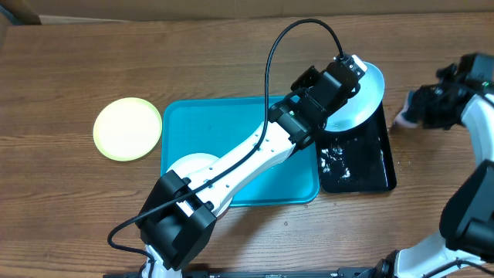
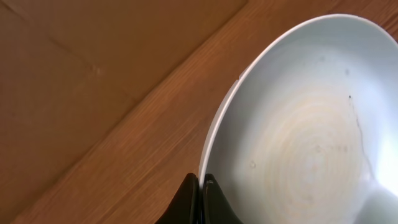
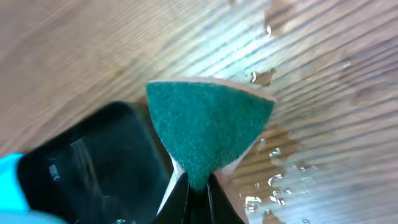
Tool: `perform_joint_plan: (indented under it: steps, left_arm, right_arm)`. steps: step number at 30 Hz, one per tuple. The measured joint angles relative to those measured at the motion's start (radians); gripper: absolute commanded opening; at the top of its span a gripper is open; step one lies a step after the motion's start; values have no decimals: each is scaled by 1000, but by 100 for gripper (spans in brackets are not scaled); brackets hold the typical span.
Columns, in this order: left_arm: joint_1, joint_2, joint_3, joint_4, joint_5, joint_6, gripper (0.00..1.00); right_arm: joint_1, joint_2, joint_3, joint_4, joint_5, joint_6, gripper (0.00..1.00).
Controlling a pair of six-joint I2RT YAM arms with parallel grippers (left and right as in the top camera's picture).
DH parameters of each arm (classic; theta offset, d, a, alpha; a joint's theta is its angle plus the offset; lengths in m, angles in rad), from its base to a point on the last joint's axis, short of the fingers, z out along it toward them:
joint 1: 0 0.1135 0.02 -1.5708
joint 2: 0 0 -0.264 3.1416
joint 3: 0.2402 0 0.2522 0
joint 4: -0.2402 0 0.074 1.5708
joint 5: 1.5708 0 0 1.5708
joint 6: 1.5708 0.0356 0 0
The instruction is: Clean dirty plates on tray and stack at the side
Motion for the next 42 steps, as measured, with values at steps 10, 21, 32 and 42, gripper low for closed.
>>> perform_joint_plan:
  steps: [10,21,32,42]
  left_arm:
    - [0,1,0,70,-67,7,4]
    - [0,1,0,240,-191,125,4]
    - [-24,1,1,368,-318,294,4]
    - [-67,1,2,468,-355,414,4]
  right_arm:
    - [68,-58,48,-244,-4,-19,4]
    - [222,-58,5,-366,-4,-20,4]
    - [269,-58,-203,-179,-9,0,4]
    - [269,-58,-340,-34,-11,7,4]
